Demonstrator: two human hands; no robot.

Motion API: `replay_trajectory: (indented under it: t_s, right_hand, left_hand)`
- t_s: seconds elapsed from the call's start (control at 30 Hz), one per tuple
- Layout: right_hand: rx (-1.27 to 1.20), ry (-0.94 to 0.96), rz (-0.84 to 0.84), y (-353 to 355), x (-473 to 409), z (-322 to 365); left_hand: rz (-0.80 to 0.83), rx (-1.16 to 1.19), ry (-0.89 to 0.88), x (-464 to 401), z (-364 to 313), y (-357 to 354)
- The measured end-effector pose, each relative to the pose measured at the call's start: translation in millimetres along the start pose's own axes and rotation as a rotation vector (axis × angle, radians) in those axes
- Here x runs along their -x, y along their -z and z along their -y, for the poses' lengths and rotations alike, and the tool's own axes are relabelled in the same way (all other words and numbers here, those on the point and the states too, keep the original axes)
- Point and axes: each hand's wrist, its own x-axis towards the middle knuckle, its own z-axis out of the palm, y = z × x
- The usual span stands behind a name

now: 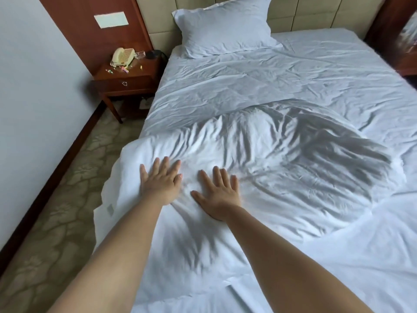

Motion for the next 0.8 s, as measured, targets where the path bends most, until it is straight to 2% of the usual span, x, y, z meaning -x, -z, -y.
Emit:
replay_trajectory:
  t_s: [0.3, 0.43, 0.53, 0.8]
  right_hand:
    - [0.035, -0.2, -0.061, -33, -11, 103]
    - [0.081, -0.266, -0.133, -53, -8, 120]
    - [0.101, -0.307, -0.164, -71, -10, 113]
    - [0.073, -0.316, -0.207, -123, -43, 94]
  left_hand:
    - [-0.039, 0.025, -0.287, -13, 75, -17]
    - [-0.074, -0.023, -0.394, -27, 100, -26]
    - [-0.077, -0.058, -0.404, -47, 114, -33]
    - [0.082, -0.089, -0.364, -90, 116, -59]
